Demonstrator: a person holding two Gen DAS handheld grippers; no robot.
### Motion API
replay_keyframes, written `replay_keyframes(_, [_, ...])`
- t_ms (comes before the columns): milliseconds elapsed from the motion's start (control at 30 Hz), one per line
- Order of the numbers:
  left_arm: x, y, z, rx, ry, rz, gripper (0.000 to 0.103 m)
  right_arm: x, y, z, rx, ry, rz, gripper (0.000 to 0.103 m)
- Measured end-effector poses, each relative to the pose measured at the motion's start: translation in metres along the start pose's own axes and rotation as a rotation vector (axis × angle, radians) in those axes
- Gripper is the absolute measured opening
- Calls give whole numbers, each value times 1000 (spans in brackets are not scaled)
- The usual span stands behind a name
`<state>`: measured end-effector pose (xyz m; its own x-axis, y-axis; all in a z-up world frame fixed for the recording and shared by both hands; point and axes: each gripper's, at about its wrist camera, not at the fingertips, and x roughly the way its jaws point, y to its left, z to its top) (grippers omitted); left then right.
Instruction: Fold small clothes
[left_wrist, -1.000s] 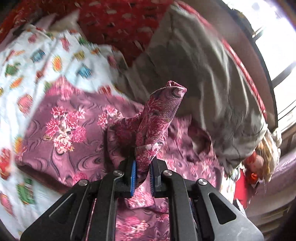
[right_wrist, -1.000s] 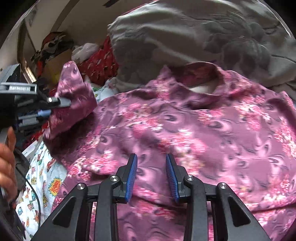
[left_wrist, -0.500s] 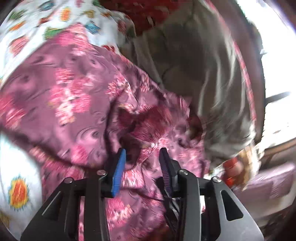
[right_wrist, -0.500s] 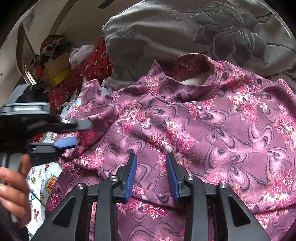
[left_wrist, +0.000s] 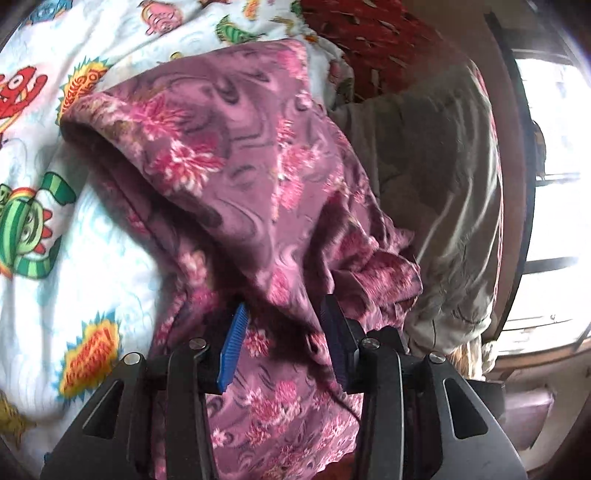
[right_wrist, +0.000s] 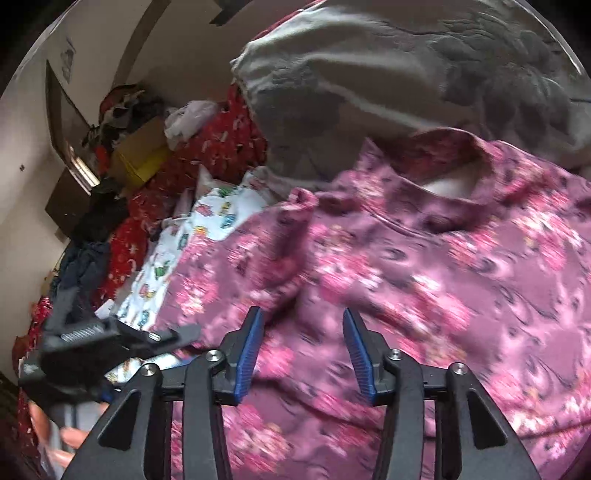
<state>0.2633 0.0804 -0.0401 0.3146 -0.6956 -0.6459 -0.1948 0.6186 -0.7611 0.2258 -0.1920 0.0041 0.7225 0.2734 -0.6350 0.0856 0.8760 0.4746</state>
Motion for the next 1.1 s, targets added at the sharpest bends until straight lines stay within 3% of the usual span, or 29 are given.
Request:
replay_keyframes(100, [3,5,4,-26,7,-13,39,12,8,16,24,-7,9,49])
replay_keyframes(200, [5,6,5,-40,16,-16,39,23,7,26,45,-4,-42,47])
replay_keyframes(233, [6,5,5,-34,15,-16,39,24,4,27,50,-2,-26,37])
replay_keyframes(267, [6,3,5,-27,15,-14,39,24,1,27,56,6,-14,7])
replay_keyframes(500, [6,4,4,-26,15,-16,39,-23,-50,7,172,-50,10,9])
replay_keyframes(633, [4,-1,2,-9,10,3,39,-37,-90,-14,276,-14,-85,9])
replay_keyframes(667, [4,-1,1,-4,9,6,39,-46,-97,-18,310,-36,-104,14])
replay_keyframes(767, [5,-2,0,7,8,16,39,-66,-101,-18,353,-116,-82,15])
replay_keyframes(900, [6,-3,0,8,8,20,39,-60,-86,0,289,-139,-30,31])
replay_keyframes(1000, [6,-3,0,8,9,22,39,-40,-72,13,191,-99,-18,31])
replay_keyframes(1067, [6,-3,0,7,11,25,39,-23,-64,16,115,-19,-30,32])
replay_keyframes(1100, [6,-4,1,10,13,26,39,-18,-60,15,68,22,-47,21])
